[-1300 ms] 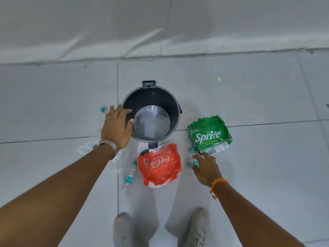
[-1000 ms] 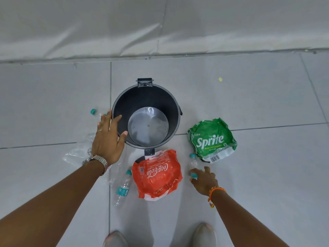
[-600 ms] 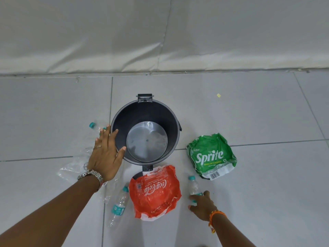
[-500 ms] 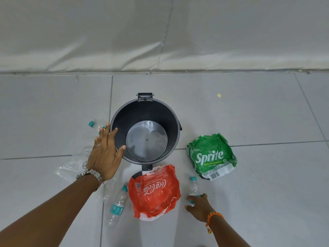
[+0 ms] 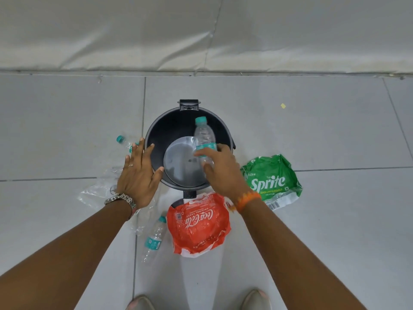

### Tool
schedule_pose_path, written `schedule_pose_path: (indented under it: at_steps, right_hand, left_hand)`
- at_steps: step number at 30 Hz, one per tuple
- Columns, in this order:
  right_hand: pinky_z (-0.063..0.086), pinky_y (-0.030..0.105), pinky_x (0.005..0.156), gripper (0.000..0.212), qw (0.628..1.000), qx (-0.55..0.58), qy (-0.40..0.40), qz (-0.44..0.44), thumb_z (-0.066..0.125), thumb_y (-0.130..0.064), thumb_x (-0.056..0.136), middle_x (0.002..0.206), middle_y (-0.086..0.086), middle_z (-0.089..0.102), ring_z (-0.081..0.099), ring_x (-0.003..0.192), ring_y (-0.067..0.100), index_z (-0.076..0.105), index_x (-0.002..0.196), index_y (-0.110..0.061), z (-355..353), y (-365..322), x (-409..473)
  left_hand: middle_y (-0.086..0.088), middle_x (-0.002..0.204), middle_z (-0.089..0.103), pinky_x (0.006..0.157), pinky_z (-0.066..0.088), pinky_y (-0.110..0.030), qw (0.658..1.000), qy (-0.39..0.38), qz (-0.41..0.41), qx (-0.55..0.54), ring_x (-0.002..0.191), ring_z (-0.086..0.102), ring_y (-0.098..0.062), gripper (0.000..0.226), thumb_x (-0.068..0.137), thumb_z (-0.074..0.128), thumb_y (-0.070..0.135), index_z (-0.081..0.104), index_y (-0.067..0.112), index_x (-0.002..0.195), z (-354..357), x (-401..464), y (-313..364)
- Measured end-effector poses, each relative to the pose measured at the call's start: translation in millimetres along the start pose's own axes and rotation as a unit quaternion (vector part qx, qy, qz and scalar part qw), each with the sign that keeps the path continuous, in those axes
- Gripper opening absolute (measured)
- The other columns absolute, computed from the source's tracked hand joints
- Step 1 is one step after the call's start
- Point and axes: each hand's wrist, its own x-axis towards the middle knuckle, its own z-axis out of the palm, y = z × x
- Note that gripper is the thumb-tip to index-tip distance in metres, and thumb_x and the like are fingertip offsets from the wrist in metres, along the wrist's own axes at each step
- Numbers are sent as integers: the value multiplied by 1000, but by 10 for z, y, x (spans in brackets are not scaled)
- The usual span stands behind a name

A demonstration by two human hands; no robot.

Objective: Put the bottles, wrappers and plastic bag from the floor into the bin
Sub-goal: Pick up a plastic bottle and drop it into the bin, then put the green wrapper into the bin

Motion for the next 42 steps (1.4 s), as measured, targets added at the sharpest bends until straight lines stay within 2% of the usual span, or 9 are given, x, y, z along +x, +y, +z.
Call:
schedule_pose_path:
  at_steps: [6, 11, 15, 20, 23, 27, 33, 38, 42]
  right_hand:
    - [44, 45, 109, 34, 986, -154, -69, 1, 56, -15, 98, 140, 14, 44, 52, 120, 36, 66, 127, -28, 95, 24, 338]
    - [42, 4, 85, 26, 985, 60, 145, -72, 55, 0, 91, 114, 6, 63, 57, 101, 6, 76, 98, -14, -160, 424, -92]
    - [53, 24, 79, 25, 948, 145, 278, 53, 54, -3, 90, 89, -2, 69, 65, 88, 7, 69, 82, -21, -26, 1244, -602]
    - [50, 36, 90, 36, 969, 74, 124, 199, 62, 7, 79, 109, 7, 67, 60, 110, 33, 70, 80, -29, 353, 2186, -1052]
    - [39, 43, 106, 36, 966, -146, -1, 212, 72, -16, 75, 156, 12, 33, 29, 140, 40, 75, 108, -31, 377, 2506, -1052]
    - [35, 54, 112, 63, 935, -259, -141, 199, 66, -33, 80, 167, 4, -4, 3, 151, 38, 52, 141, -36, 462, 2573, -925]
    - [34, 56, 111, 73, 915, -296, -190, 200, 61, -33, 82, 165, -1, 11, 5, 152, 31, 37, 150, -19, 527, 2569, -736]
    - [44, 49, 107, 64, 977, -103, 61, 177, 73, -20, 82, 145, 11, 49, 42, 135, 32, 52, 141, -11, 285, 2176, -750]
    - [59, 34, 87, 26, 899, 143, 411, 51, 72, -9, 84, 110, -1, 68, 69, 100, 15, 75, 109, -13, -194, 1362, -959]
  left_hand:
    - [-12, 166, 5, 120, 15, -51, 1000, 5, 0, -2, 152, 10, -36, 66, 98, 41, 40, 20, 14, 155, 18, 0, 3]
    - [-12, 166, 7, 118, 16, -50, 1000, 8, 2, -5, 151, 13, -36, 65, 98, 40, 42, 21, 16, 154, 52, 12, -49]
    - [-11, 166, 7, 118, 14, -49, 1000, 17, 9, -15, 152, 12, -35, 64, 98, 40, 40, 19, 16, 154, 89, 1, -42]
    - [-11, 166, 7, 120, 15, -51, 999, 37, 19, -34, 152, 13, -34, 63, 99, 43, 35, 20, 14, 154, 111, 10, -31]
    - [-10, 166, 8, 119, 17, -53, 998, 46, 19, -42, 152, 13, -34, 62, 99, 43, 34, 20, 15, 154, 131, 7, -38]
    - [-10, 166, 7, 120, 17, -54, 996, 55, 25, -59, 152, 11, -34, 62, 100, 41, 35, 19, 15, 154, 152, 10, -36]
    - [-11, 166, 8, 117, 23, -59, 996, 54, 27, -70, 151, 13, -35, 64, 97, 39, 38, 19, 15, 153, 148, 15, -63]
    - [-10, 166, 7, 119, 20, -56, 997, 46, 29, -57, 152, 12, -35, 64, 99, 44, 35, 18, 16, 154, 162, 27, -88]
    - [-9, 166, 4, 120, 15, -53, 998, 26, 18, -56, 152, 9, -34, 68, 97, 46, 36, 17, 16, 155, 102, 22, -68]
